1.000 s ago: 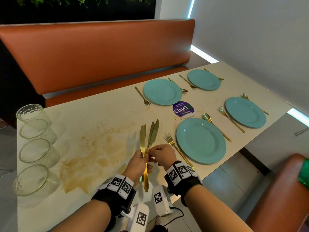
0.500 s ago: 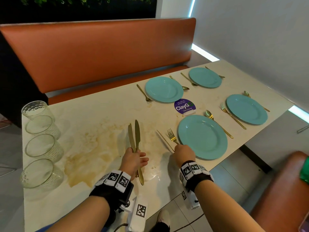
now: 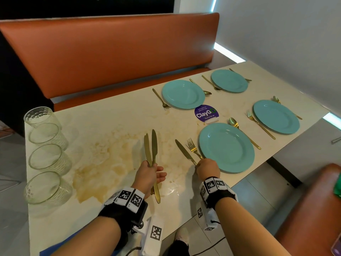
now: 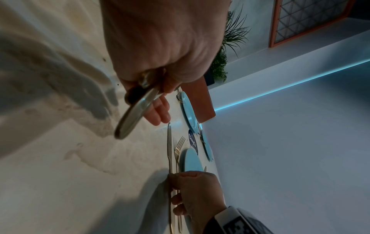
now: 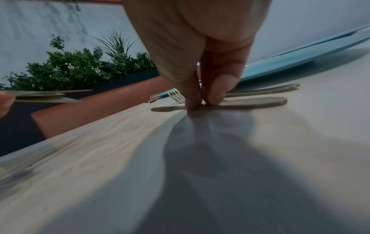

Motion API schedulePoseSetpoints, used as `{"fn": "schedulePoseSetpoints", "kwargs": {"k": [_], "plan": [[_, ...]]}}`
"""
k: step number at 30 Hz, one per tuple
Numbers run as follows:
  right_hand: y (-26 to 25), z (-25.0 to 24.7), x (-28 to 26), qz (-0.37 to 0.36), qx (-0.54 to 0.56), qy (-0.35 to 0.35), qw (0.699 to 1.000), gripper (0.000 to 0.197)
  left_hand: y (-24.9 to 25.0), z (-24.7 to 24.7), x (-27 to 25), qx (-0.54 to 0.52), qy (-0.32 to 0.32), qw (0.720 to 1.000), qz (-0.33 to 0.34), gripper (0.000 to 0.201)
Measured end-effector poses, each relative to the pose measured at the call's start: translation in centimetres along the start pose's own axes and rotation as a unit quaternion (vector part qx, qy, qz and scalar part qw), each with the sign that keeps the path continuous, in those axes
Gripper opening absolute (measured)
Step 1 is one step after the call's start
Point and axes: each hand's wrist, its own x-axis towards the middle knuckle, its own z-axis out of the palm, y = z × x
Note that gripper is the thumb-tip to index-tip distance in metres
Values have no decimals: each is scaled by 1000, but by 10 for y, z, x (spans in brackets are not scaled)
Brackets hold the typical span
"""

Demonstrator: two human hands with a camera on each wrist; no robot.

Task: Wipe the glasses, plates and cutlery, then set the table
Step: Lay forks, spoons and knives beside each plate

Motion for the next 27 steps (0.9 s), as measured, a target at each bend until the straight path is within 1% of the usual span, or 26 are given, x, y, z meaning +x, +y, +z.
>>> {"fn": "schedulePoseSetpoints", "kwargs": {"k": [2, 4, 7, 12, 16, 27], "plan": [[2, 1, 2, 0, 14, 4, 1000, 25, 1, 1, 0, -6, 0, 1000, -5, 12], [3, 2, 3, 3, 23, 8, 1000, 24, 1, 1, 1, -6, 0, 1000, -8, 18], [5, 2, 5, 7, 35, 11, 999, 24, 1, 2, 0, -8, -1, 1000, -12, 20], [9, 1, 9, 22, 50, 6, 998, 24, 1, 2, -1, -6, -3, 1000, -13, 14], [11, 1, 10, 18, 43, 10, 999, 23, 1, 4, -1, -7, -5, 1000, -8, 10], [14, -2, 10, 21, 38, 9, 999, 25, 0, 8, -2, -4, -16, 1000, -4, 12]]}}
